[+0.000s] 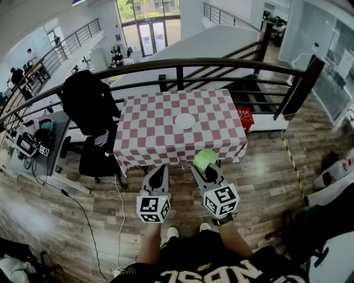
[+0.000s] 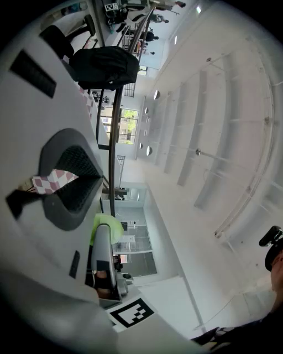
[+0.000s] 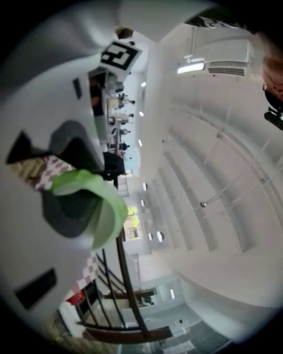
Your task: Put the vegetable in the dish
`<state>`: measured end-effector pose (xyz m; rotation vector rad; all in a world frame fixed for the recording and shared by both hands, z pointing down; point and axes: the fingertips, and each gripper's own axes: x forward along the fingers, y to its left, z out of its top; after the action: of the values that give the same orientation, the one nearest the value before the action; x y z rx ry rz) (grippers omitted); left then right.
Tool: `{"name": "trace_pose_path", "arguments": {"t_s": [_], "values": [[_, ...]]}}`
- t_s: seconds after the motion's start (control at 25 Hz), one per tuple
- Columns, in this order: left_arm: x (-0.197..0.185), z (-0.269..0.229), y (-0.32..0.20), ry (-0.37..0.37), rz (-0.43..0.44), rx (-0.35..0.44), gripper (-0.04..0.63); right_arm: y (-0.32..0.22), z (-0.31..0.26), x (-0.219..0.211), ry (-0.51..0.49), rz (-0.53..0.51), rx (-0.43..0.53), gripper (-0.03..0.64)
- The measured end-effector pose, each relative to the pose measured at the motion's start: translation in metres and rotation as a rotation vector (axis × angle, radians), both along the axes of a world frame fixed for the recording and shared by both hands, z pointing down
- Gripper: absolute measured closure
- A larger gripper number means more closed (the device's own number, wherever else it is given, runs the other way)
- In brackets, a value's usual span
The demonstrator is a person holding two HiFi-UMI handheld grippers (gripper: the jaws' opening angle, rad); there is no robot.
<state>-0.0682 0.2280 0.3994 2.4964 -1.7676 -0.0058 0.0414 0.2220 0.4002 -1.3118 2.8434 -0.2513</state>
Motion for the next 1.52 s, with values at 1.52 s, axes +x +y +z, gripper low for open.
{"name": "trace_pose_path", "arguments": {"t_s": [1.52], "values": [[0.032,0.056,-0.326,-0.070,0.110,-0.014,0.578,-0.302,0.070,0.002,0.209,-0.002,-0.013,0.503]]}}
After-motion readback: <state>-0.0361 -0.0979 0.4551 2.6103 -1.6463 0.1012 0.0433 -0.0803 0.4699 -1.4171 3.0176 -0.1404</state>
